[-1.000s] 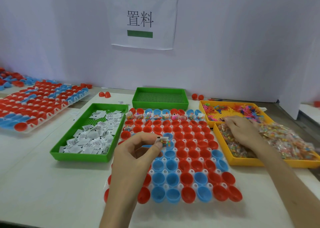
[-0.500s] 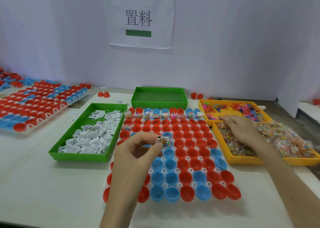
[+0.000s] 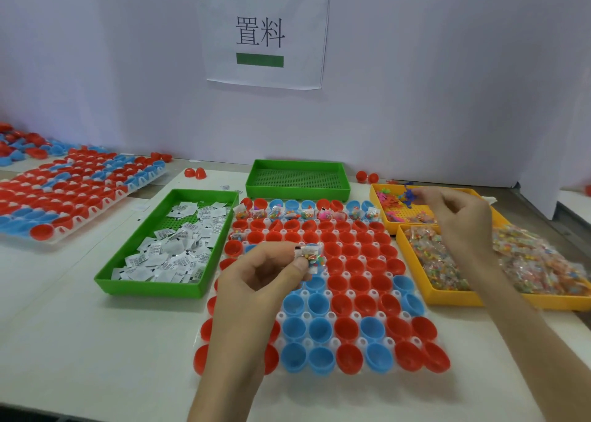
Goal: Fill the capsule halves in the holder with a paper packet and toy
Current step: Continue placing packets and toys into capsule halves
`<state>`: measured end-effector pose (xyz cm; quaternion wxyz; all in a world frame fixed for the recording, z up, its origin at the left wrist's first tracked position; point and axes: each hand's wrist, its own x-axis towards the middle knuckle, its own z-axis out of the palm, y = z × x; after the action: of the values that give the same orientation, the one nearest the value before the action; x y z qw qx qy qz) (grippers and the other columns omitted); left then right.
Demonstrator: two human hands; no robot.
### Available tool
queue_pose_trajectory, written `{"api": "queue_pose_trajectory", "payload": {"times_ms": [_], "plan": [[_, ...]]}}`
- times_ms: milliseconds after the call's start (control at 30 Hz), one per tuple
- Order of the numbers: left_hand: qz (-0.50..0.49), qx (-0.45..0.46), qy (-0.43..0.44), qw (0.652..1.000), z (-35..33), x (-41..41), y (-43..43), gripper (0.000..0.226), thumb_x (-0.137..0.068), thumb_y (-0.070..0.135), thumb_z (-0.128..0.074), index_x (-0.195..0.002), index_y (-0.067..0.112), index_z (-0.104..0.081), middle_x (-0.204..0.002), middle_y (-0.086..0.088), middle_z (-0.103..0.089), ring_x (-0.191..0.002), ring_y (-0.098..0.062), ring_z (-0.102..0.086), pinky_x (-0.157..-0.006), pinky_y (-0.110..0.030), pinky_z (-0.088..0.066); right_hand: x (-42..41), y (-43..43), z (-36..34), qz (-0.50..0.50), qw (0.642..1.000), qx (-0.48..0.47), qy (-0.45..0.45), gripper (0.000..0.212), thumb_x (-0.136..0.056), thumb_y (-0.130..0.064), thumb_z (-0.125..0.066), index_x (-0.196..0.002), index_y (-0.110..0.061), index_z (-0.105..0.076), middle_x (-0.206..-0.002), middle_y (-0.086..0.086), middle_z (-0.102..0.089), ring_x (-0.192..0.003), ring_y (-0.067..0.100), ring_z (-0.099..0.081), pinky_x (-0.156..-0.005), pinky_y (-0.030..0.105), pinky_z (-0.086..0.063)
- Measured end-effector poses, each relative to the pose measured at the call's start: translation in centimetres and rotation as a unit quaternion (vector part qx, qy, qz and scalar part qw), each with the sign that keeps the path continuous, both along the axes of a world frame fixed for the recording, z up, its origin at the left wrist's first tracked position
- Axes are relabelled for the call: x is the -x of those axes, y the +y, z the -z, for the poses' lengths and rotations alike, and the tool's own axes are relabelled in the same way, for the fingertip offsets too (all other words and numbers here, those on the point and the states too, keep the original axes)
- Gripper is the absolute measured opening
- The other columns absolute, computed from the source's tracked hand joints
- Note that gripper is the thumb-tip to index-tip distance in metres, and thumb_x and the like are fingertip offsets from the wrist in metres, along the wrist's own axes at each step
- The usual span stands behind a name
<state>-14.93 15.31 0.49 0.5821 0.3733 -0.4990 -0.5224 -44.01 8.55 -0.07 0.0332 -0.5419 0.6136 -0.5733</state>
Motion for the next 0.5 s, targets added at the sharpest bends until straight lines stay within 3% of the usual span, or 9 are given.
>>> {"api": "queue_pose_trajectory", "payload": {"times_ms": [67,167,267,367,433,500], "plan": [[0.024,-0.041,0.067,0.997,0.0,0.3,0.0,0.016,-0.069,0.022,-0.085,-0.083,0.022,-0.078,-0.076,0.002,-0.072,-0.078,-0.015,-0.071,-0.073,-0.024,-0.055,-2.6,0.9,-0.6,-0.076,0.997,0.003,-0.019,0.014,-0.090,-0.016,-0.072,-0.095,-0.028,-0.076,-0.090,-0.012,-0.076,-0.086,0.000,-0.070,-0.073,0.012,-0.054],[0.034,-0.072,0.128,0.989,0.1,0.9,-0.1,0.030,-0.057,0.015,-0.092,-0.082,0.025,-0.079,-0.076,0.002,-0.072,-0.075,-0.011,-0.070,-0.070,-0.020,-0.055,-7.0,2.1,-0.7,-0.208,0.975,-0.011,-0.071,0.027,-0.078,0.000,-0.080,-0.088,-0.024,-0.077,-0.083,-0.009,-0.077,-0.079,0.005,-0.073,-0.075,0.015,-0.056],[0.003,-0.072,0.123,0.990,0.4,1.2,-0.1,0.019,-0.061,0.020,-0.084,-0.079,0.025,-0.079,-0.072,0.003,-0.071,-0.073,-0.009,-0.068,-0.075,-0.026,-0.055,-10.3,3.1,-0.5,-0.306,0.945,-0.031,-0.113,0.035,-0.076,0.007,-0.079,-0.096,-0.021,-0.076,-0.079,-0.004,-0.076,-0.072,0.005,-0.071,-0.070,0.013,-0.053],[-0.023,-0.060,0.095,0.993,0.4,1.1,0.0,0.016,-0.062,0.020,-0.083,-0.077,0.022,-0.078,-0.074,0.000,-0.072,-0.074,-0.011,-0.068,-0.079,-0.032,-0.052,-11.7,3.9,-0.6,-0.362,0.921,-0.033,-0.138,0.030,-0.077,0.013,-0.074,-0.092,-0.014,-0.077,-0.081,-0.002,-0.077,-0.075,0.005,-0.072,-0.070,0.013,-0.053],[-0.046,-0.047,0.077,0.995,0.5,1.0,0.0,0.024,-0.059,0.015,-0.091,-0.078,0.020,-0.077,-0.078,-0.003,-0.073,-0.076,-0.013,-0.069,-0.075,-0.028,-0.054,-12.0,4.2,-0.8,-0.378,0.912,-0.034,-0.154,0.027,-0.077,0.012,-0.074,-0.088,-0.012,-0.076,-0.083,0.001,-0.078,-0.078,0.008,-0.073,-0.071,0.015,-0.055],[-0.071,-0.034,0.058,0.995,0.6,1.0,-0.1,0.017,-0.064,0.015,-0.087,-0.076,0.020,-0.076,-0.078,-0.003,-0.074,-0.072,-0.012,-0.069,-0.066,-0.020,-0.053,-12.1,4.4,-0.8,-0.387,0.906,-0.033,-0.168,0.021,-0.075,0.006,-0.075,-0.087,-0.012,-0.076,-0.084,0.003,-0.078,-0.079,0.011,-0.074,-0.072,0.017,-0.055]]}}
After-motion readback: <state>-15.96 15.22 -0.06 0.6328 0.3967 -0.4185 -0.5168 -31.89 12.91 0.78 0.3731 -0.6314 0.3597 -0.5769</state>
